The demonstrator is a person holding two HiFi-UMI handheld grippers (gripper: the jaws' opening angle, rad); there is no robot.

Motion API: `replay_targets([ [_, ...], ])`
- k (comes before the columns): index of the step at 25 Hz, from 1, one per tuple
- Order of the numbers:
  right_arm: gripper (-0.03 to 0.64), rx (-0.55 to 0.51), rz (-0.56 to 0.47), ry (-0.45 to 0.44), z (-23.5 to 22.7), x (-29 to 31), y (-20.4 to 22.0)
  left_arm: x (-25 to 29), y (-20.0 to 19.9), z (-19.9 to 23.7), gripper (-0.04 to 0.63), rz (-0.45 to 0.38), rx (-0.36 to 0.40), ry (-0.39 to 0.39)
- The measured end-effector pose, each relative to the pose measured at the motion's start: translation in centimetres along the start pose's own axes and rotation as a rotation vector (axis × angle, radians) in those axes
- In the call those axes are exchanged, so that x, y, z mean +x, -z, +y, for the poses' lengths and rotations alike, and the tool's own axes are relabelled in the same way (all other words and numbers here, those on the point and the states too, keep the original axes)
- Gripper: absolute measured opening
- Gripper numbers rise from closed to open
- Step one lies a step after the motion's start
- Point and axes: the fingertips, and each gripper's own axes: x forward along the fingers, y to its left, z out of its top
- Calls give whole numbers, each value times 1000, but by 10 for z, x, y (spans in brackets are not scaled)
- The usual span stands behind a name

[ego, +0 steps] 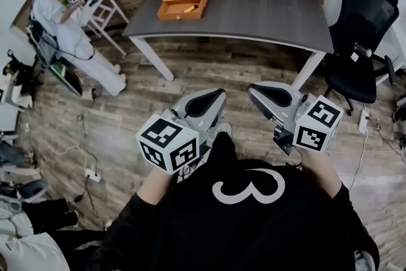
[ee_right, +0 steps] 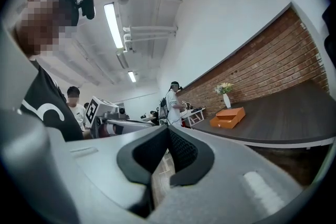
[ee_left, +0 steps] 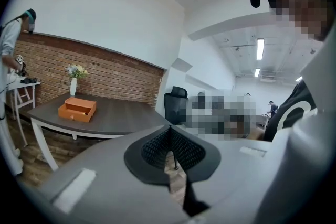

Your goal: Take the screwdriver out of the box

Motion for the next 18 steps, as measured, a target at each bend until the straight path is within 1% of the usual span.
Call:
replay_targets([
  [3, 2, -5, 12, 20, -20, 4, 2, 15, -5, 18, 15, -2, 7, 8],
  [8, 2, -1, 12, 43, -63, 24, -8, 49, -17, 55, 15, -11, -10, 29],
  [13, 2, 38, 22, 58, -118, 64, -18, 84, -29, 112, 15, 14, -35, 34],
  [18, 2, 50, 22, 54, -177, 118, -46, 123, -51, 182, 15, 44, -47, 40],
])
